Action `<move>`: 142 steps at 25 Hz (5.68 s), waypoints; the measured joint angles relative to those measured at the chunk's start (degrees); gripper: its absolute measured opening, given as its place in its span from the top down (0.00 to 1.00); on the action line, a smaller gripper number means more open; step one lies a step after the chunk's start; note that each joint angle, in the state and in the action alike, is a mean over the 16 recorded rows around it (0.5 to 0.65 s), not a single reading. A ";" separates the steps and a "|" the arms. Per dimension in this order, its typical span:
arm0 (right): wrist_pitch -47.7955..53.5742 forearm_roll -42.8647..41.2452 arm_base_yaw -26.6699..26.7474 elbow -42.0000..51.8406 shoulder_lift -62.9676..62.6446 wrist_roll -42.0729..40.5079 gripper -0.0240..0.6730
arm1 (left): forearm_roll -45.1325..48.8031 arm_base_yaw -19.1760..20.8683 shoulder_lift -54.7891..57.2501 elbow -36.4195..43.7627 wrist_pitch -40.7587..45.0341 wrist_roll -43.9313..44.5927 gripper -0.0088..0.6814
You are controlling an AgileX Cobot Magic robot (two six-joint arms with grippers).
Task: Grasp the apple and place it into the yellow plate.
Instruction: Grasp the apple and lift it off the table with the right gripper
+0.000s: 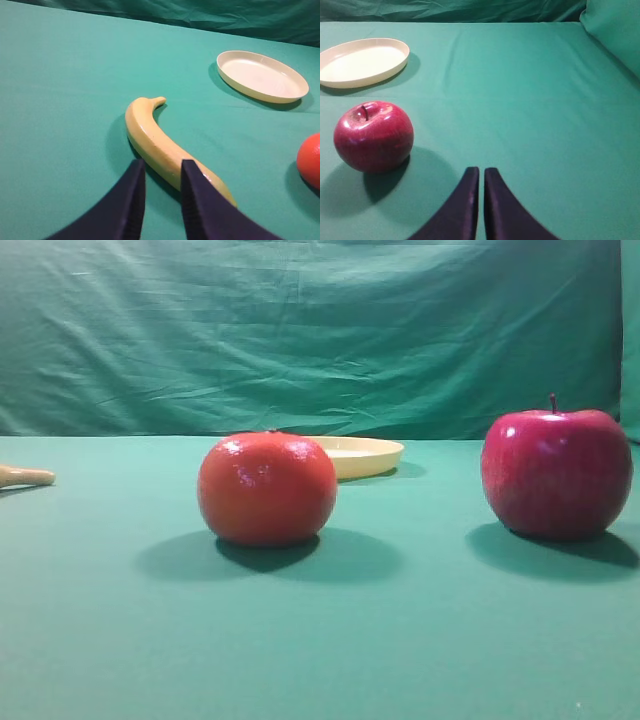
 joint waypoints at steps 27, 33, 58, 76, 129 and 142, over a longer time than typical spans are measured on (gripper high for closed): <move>-2.30 4.41 0.00 0.19 0.00 0.12 0.97 | 0.00 0.00 0.00 0.00 0.00 0.00 0.76; -5.95 8.46 0.00 0.39 0.00 0.19 0.97 | 0.00 0.00 0.00 0.00 0.00 0.00 0.76; -6.19 13.30 0.00 -14.55 15.69 -17.76 0.97 | 0.00 0.00 0.00 0.00 0.00 0.00 0.76; 9.94 35.03 0.02 -24.44 44.30 -44.74 0.97 | 0.00 0.00 0.00 0.00 0.00 0.00 0.76; 2.09 28.63 12.83 -42.11 86.78 -41.44 0.06 | 0.00 0.00 0.00 0.00 0.00 0.00 0.76; -3.03 30.97 12.83 -43.88 92.11 -42.50 0.19 | 0.00 0.00 0.00 0.00 0.00 0.00 0.76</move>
